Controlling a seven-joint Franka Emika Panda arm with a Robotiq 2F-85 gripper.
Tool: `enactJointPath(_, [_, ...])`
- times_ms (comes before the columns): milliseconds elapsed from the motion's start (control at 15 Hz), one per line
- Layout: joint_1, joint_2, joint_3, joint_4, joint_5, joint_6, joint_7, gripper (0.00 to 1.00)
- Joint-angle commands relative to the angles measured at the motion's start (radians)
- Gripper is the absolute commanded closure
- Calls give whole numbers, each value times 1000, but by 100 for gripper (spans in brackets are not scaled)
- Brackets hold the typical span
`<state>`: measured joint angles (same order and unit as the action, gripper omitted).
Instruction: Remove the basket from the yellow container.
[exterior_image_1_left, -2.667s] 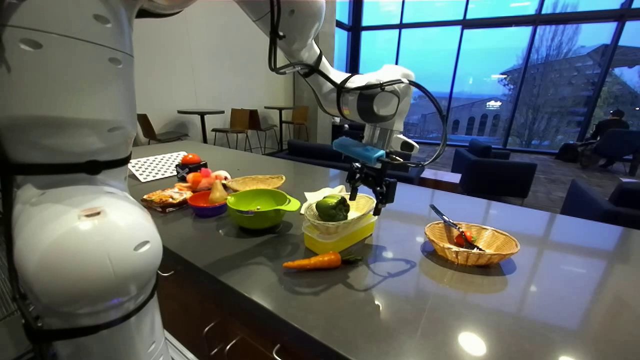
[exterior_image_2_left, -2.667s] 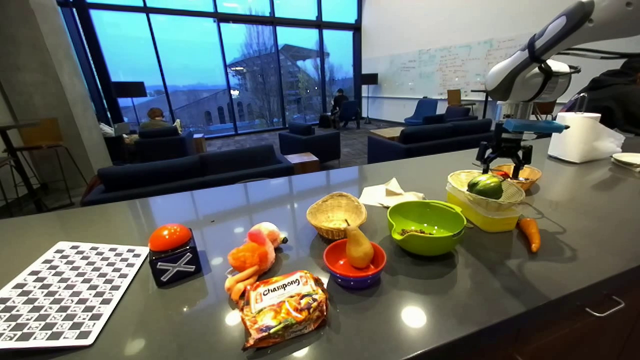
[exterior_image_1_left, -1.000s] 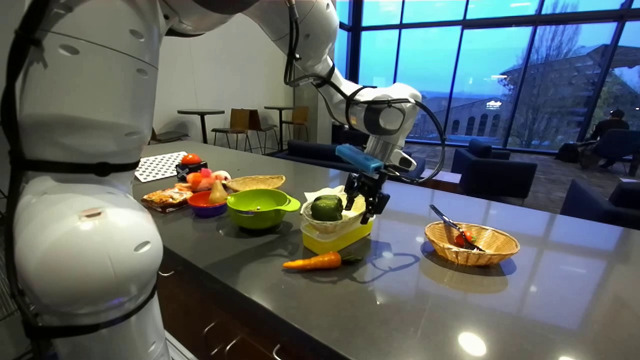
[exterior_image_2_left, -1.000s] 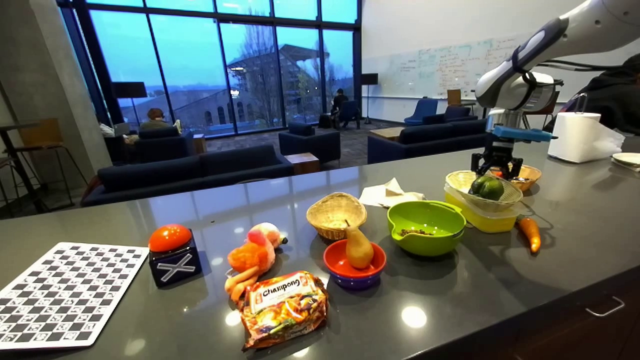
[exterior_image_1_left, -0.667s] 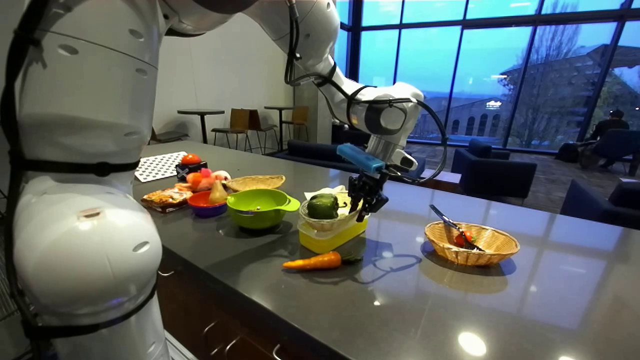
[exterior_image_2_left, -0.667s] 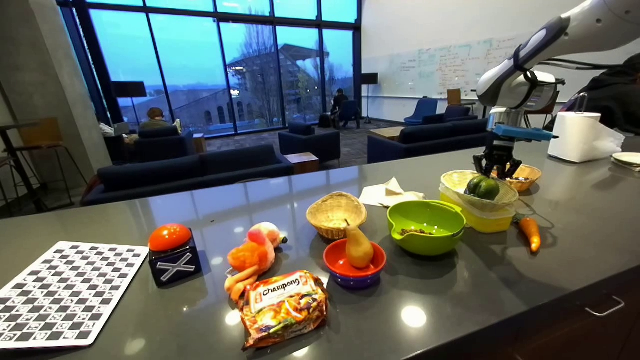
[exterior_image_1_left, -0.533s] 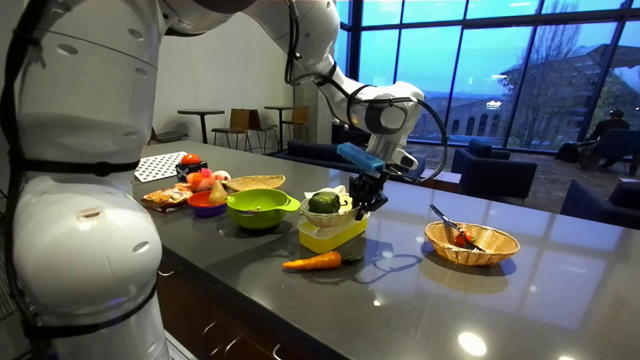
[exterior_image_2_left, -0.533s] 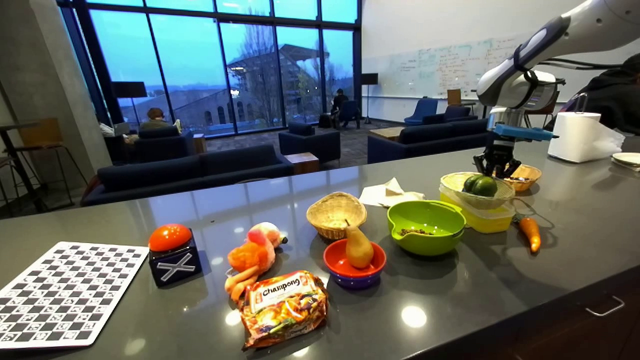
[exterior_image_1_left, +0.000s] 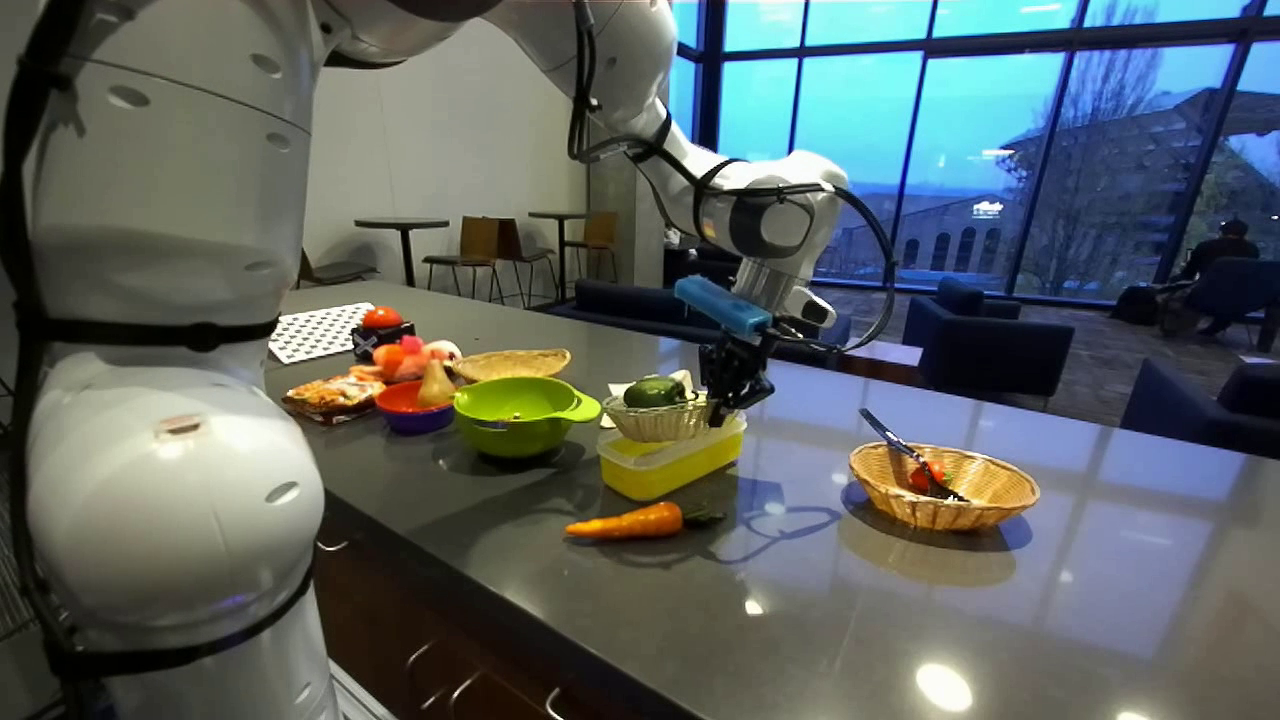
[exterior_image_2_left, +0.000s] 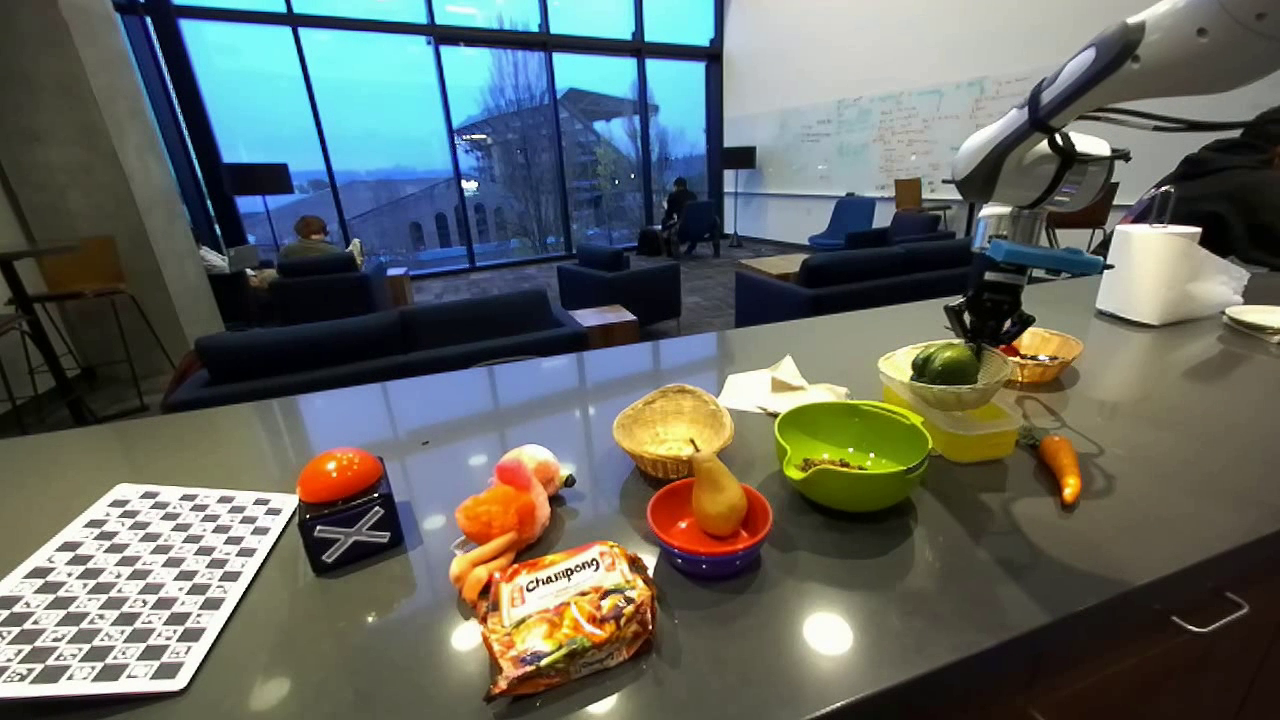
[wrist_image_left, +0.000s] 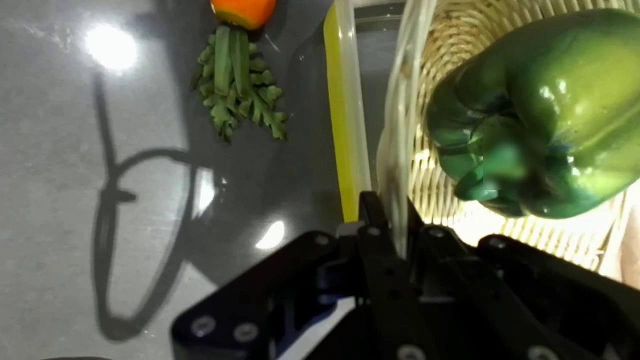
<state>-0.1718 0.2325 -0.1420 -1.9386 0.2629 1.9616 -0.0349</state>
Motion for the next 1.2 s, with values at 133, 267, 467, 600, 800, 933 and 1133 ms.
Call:
enactJointPath(133, [5,-89,16,-33,6,14,-27,98])
enactJointPath(267, [10,-103,19,-30,4,13,-35,98])
enactJointPath(467, [12,-113,24,-30,14,16,-47,98])
enactJointPath(600, [13,-120,25,-34,20,18,-58,98])
enactJointPath(800, [7,-132,27,-43,46,24,-89,98])
enactJointPath(933, [1,-148,25,-53,84,26,-124,98])
enactJointPath(1133, [-12,-175,19,-68,169,13,-201,98])
